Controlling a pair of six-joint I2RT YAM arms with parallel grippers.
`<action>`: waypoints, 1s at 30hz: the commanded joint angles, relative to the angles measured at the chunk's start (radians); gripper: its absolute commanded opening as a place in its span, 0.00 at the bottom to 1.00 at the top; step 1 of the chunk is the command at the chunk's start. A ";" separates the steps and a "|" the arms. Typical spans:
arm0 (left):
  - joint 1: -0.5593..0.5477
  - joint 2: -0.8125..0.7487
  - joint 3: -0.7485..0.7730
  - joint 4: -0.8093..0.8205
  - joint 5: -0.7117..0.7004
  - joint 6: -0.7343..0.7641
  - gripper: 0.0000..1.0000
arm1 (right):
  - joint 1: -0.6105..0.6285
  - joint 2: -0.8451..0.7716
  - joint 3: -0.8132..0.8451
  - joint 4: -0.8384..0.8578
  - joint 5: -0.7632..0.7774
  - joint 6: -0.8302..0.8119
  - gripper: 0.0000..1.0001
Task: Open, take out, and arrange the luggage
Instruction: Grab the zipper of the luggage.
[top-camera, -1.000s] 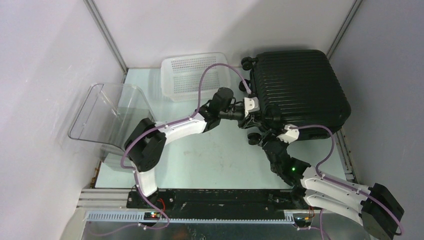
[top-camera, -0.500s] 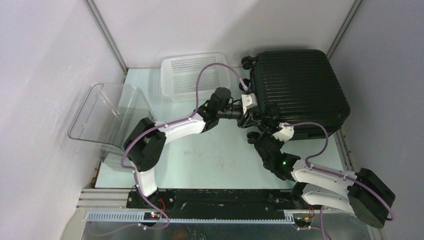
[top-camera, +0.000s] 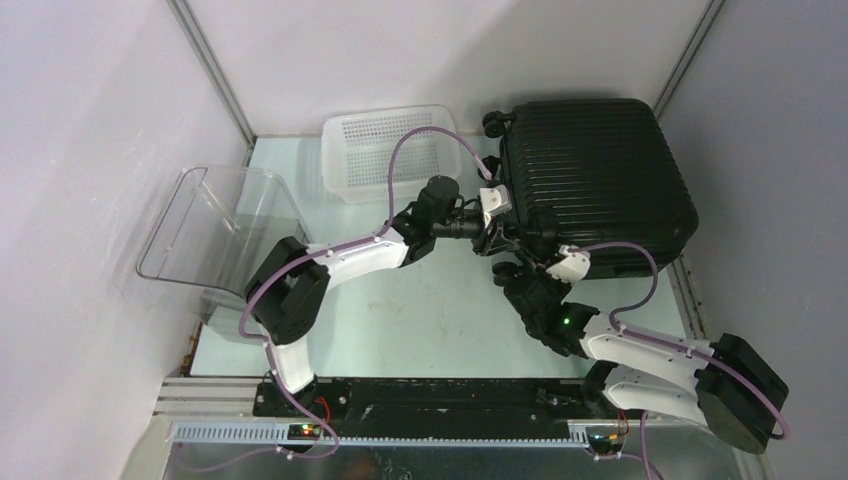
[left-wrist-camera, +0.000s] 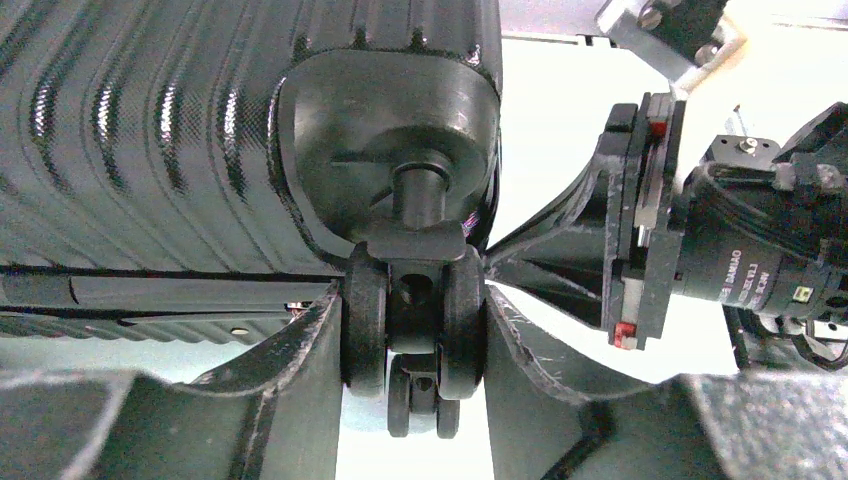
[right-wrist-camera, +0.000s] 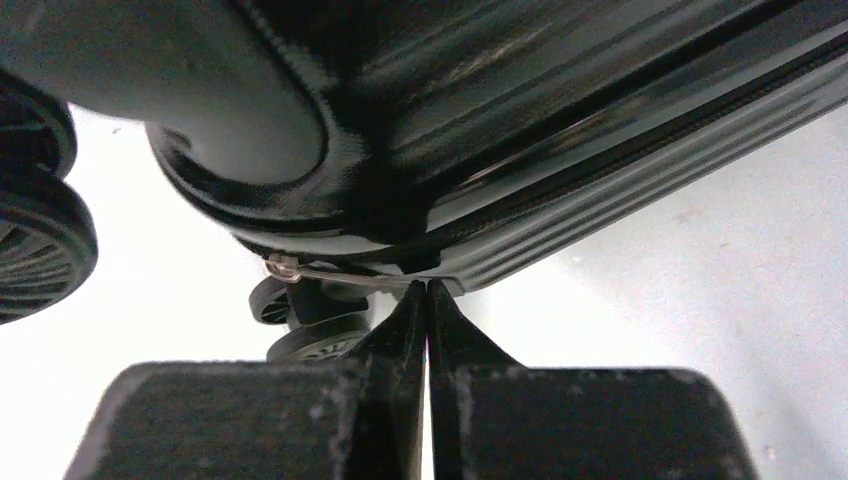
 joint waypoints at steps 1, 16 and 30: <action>-0.006 -0.112 0.018 -0.006 -0.007 0.005 0.00 | -0.012 -0.064 0.044 -0.046 0.093 -0.079 0.00; 0.000 -0.117 0.043 -0.016 -0.016 -0.074 0.00 | -0.057 -0.351 -0.178 0.383 -0.242 -0.591 0.06; -0.018 -0.097 0.038 0.109 -0.043 -0.280 0.00 | -0.002 -0.140 -0.076 0.385 -0.052 -0.371 0.46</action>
